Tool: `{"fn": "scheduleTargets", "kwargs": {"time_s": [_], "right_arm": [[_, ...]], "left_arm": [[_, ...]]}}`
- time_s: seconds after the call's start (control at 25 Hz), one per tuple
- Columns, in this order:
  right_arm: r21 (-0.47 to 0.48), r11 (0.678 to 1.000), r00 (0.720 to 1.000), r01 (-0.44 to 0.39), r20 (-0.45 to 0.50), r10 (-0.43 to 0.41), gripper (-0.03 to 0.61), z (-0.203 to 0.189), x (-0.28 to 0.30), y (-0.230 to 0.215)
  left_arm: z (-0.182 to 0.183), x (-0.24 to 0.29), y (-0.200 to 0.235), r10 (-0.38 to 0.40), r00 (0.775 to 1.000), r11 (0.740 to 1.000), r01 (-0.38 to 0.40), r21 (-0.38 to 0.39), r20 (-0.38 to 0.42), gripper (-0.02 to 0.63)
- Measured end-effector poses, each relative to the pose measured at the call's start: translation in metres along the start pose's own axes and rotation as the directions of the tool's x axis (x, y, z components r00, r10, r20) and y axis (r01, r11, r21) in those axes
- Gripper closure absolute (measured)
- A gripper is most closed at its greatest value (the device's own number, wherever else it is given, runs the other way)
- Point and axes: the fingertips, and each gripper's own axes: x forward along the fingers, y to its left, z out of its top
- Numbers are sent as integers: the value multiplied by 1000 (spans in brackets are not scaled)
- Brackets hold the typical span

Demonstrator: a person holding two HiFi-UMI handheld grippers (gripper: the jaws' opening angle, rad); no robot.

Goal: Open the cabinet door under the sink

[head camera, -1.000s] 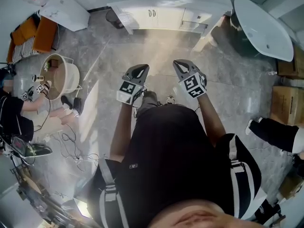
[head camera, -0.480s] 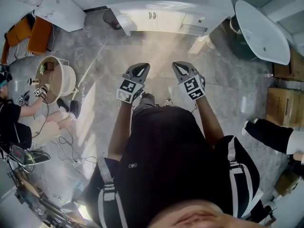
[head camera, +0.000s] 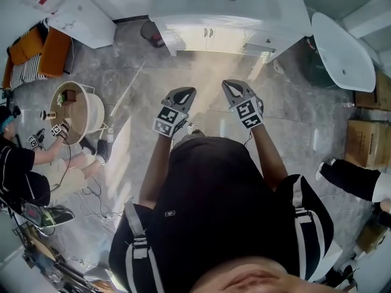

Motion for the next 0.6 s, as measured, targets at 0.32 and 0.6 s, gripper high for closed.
{"fn": "scheduleTargets", "kwargs": {"time_s": [0.32,0.6], "right_arm": [[44,998,998,38,-46,-36,518,-1,44,4],[27,1000,998,5,-70,-3,518,9,78,6]], "left_arm": [[-7,-5,50,-44,999,999,44,30,-16,594],[-13,-10,83,-23,1000,1000,23,3,-12,594]]}}
